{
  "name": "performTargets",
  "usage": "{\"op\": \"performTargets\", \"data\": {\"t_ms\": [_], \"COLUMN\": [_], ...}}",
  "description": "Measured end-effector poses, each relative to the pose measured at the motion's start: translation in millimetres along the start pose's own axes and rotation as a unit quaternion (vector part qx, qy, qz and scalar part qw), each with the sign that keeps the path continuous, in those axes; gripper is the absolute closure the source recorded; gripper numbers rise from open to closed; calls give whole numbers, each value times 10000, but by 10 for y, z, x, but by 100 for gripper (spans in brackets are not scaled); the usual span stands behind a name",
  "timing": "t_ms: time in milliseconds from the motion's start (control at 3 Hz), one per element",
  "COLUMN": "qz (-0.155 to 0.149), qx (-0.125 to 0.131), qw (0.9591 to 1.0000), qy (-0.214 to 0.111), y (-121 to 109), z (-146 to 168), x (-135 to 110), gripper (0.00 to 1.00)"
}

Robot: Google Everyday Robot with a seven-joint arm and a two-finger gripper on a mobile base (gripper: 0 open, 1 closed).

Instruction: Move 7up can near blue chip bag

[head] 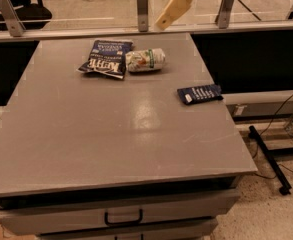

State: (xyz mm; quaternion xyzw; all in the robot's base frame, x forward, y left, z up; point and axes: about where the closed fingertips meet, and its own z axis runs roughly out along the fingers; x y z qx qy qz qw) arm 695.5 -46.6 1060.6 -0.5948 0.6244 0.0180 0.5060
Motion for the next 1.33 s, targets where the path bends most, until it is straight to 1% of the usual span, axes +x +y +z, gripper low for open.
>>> {"op": "performTargets", "data": {"t_ms": [333, 667, 1000, 1333], "qz": [217, 288, 158, 104], "qx": [119, 105, 395, 570], "qw": [9997, 9994, 9990, 9982], "qy": [-91, -183, -120, -183], "y": [-40, -18, -300, -447], "z": [-260, -148, -323, -448], "x": [149, 147, 337, 272], "gripper": [0, 0, 0, 0]}}
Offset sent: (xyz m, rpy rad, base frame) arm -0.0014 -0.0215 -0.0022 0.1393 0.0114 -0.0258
